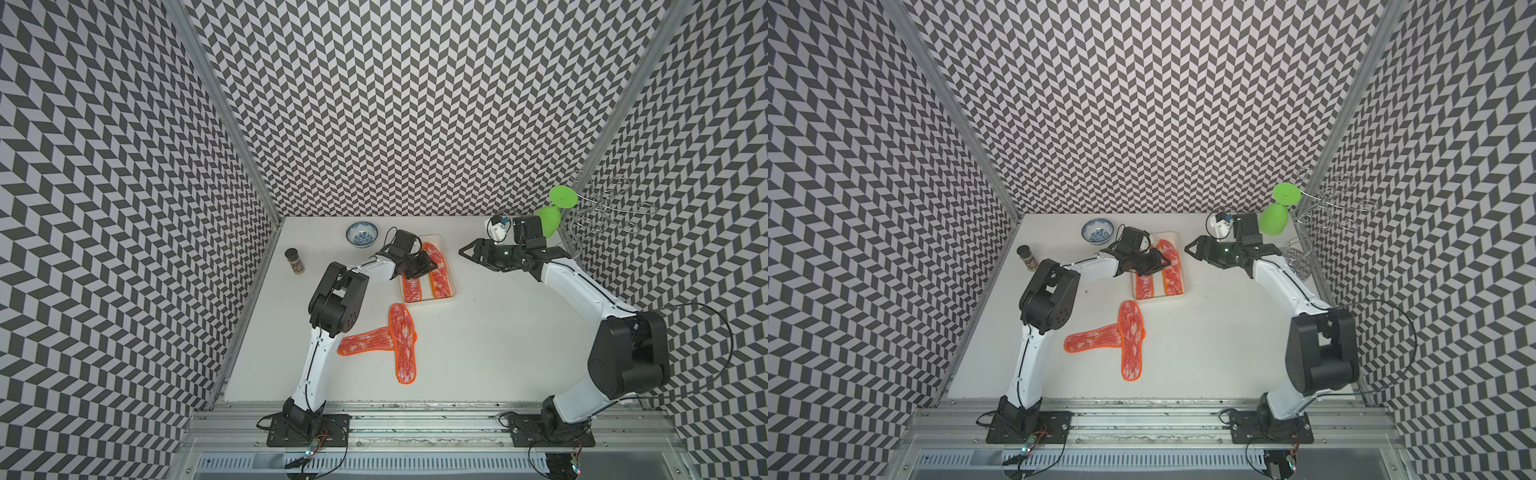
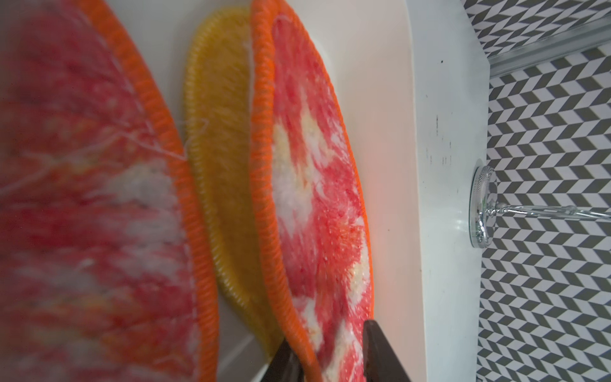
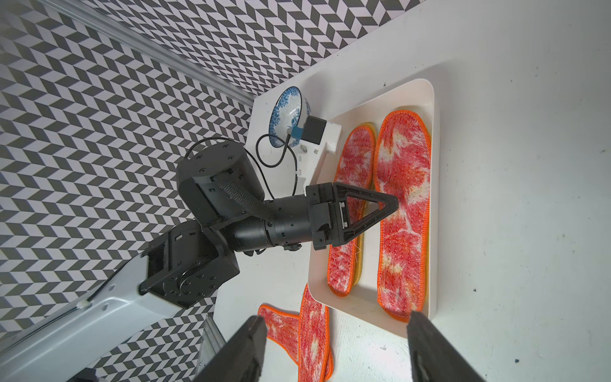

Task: Put the insoles into the storage box
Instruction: Place the insole in the storage box.

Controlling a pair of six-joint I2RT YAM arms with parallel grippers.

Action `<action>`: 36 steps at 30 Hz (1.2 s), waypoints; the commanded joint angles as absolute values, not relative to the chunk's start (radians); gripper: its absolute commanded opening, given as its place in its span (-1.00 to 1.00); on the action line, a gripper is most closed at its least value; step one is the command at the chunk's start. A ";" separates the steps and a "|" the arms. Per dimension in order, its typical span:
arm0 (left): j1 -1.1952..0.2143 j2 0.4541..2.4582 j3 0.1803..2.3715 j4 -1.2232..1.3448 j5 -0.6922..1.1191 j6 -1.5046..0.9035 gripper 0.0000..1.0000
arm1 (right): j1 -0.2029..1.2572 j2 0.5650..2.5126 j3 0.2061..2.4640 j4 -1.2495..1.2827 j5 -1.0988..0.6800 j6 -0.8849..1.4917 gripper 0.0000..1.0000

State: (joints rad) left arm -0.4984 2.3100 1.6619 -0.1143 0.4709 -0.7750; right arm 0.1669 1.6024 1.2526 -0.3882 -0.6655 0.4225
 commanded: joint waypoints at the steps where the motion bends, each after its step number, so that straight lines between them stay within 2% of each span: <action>1: -0.508 2.286 1.707 -0.205 0.419 -0.724 -0.22 | 0.163 1.583 1.242 -0.342 -0.673 0.418 0.40; 7: -0.512 2.272 1.749 -0.303 0.375 -0.695 0.03 | 0.163 1.581 1.246 -0.334 -0.678 0.423 0.40; 14: -0.526 2.256 1.784 -0.386 0.315 -0.651 0.15 | 0.163 1.569 1.241 -0.333 -0.676 0.423 0.40; 31: -0.564 2.280 1.945 -0.619 0.145 -0.519 0.23 | 0.163 1.558 1.243 -0.327 -0.681 0.423 0.41; 36: -0.575 2.225 1.945 -0.658 0.104 -0.487 0.23 | 0.163 1.553 1.247 -0.330 -0.688 0.418 0.41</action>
State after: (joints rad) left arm -0.5636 2.2963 1.9305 -0.5964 0.1574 -0.5323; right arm 0.1669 1.5951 1.2480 -0.3660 -0.6731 0.4267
